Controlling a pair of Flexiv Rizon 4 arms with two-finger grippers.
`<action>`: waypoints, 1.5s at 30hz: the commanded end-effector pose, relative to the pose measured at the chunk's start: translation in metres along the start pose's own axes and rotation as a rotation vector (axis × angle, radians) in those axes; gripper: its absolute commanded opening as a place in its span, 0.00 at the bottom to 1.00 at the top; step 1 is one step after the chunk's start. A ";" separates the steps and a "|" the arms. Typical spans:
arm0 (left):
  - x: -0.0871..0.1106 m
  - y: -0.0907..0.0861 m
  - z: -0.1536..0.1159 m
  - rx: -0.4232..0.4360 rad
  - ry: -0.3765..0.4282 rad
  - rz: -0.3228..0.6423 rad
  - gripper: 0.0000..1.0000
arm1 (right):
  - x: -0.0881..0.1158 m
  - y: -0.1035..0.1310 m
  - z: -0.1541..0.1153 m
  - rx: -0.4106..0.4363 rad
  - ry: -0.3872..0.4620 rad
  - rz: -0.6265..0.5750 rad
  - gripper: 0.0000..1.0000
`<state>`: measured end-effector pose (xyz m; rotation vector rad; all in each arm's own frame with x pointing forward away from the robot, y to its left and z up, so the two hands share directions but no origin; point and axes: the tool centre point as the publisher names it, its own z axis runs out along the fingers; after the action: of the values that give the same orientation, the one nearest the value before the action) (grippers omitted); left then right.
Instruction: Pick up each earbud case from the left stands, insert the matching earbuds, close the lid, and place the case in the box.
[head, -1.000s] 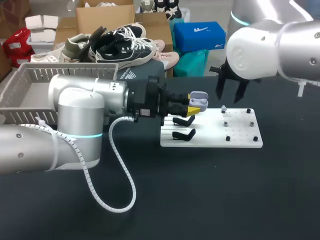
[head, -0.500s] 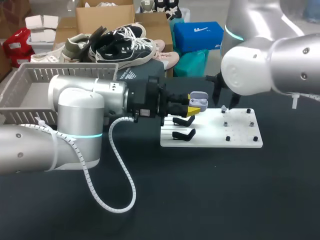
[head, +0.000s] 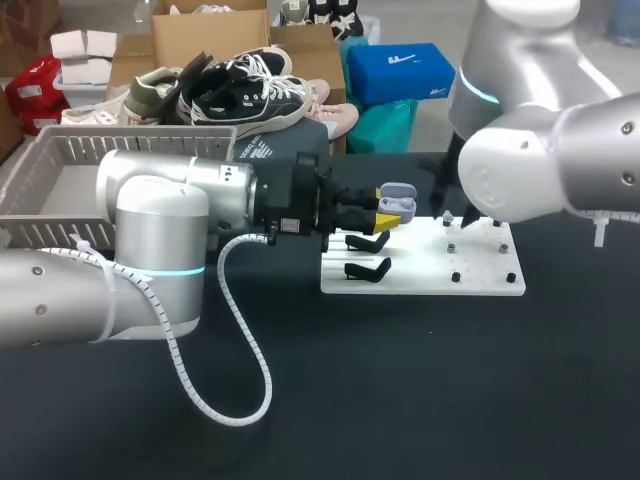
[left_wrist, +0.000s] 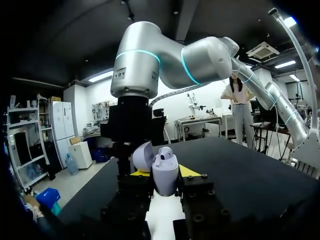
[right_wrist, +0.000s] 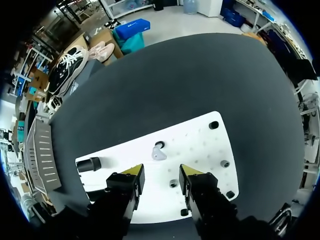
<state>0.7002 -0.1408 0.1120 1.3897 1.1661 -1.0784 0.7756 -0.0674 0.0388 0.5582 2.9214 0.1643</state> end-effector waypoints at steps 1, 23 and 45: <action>0.000 -0.001 0.000 -0.004 -0.001 0.002 0.00 | 0.002 -0.001 0.002 -0.003 -0.057 0.026 0.43; 0.000 -0.001 0.000 -0.004 -0.001 0.002 0.00 | -0.006 0.009 0.008 0.012 -0.046 0.157 0.41; 0.000 -0.001 0.000 -0.004 -0.001 0.002 0.00 | -0.013 0.009 0.018 0.020 -0.027 0.154 0.23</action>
<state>0.7001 -0.1408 0.1120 1.3894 1.1661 -1.0781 0.7912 -0.0646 0.0252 0.7783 2.8524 0.1530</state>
